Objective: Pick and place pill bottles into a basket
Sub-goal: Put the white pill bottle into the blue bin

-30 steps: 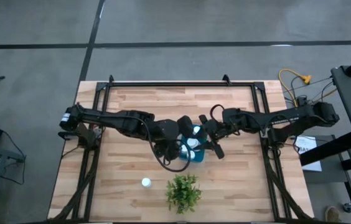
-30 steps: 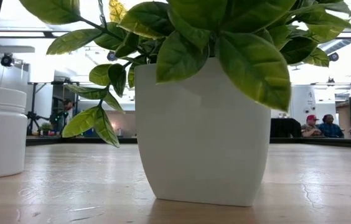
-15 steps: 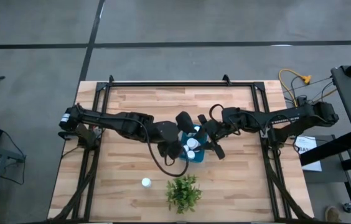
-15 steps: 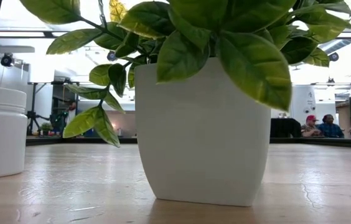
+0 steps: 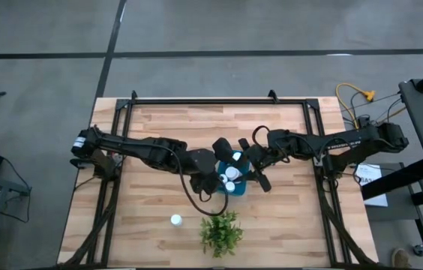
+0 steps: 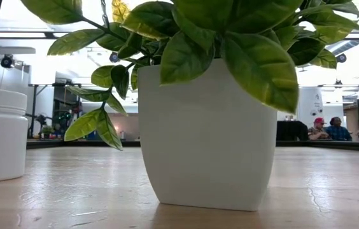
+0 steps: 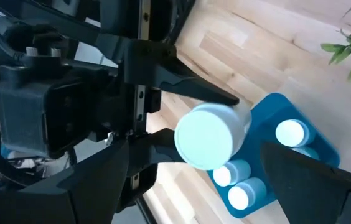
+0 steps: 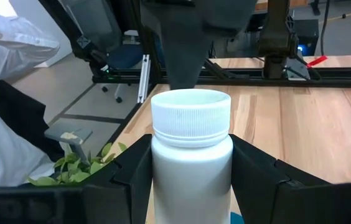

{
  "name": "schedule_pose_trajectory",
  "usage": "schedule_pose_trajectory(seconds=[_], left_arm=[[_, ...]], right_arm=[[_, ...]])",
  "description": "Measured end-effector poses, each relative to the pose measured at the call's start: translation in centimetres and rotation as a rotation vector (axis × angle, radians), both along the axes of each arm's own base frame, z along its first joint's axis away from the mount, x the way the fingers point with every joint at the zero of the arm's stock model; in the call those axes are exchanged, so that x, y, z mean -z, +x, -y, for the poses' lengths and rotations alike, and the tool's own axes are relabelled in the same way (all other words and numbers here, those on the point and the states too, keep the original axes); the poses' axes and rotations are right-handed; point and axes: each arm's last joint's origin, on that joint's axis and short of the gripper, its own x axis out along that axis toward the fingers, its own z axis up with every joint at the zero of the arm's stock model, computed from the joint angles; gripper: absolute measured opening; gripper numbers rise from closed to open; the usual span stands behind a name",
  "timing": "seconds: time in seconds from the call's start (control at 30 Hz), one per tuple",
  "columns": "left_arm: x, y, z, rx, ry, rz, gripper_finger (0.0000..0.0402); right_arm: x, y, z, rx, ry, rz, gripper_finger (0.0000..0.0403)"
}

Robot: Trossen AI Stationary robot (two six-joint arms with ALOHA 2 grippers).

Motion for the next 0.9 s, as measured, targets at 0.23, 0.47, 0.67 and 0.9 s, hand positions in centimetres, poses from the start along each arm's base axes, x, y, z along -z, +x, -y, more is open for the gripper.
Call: schedule_pose_trajectory(seconds=[0.23, 0.47, 0.67, 0.9], left_arm=[[0.0, 0.1, 0.0, 0.006, -0.005, 0.016, 0.0343], [-0.2, 0.2, 0.1, 0.007, -0.01, 0.034, 0.0343], [0.5, 0.1, 0.1, 0.008, -0.03, -0.023, 0.0343], [1.7, 0.9, 0.3, 0.018, -0.025, -0.065, 0.0343]], right_arm=[[0.0, 0.0, 0.0, -0.013, 0.001, 0.0, 0.0164], [0.0, 0.0, 0.0, -0.013, 0.005, -0.001, 0.0164], [0.0, 0.0, 0.0, -0.013, 0.005, -0.002, 0.0164], [0.1, 0.0, 0.0, -0.018, 0.003, -0.003, 0.0164]])
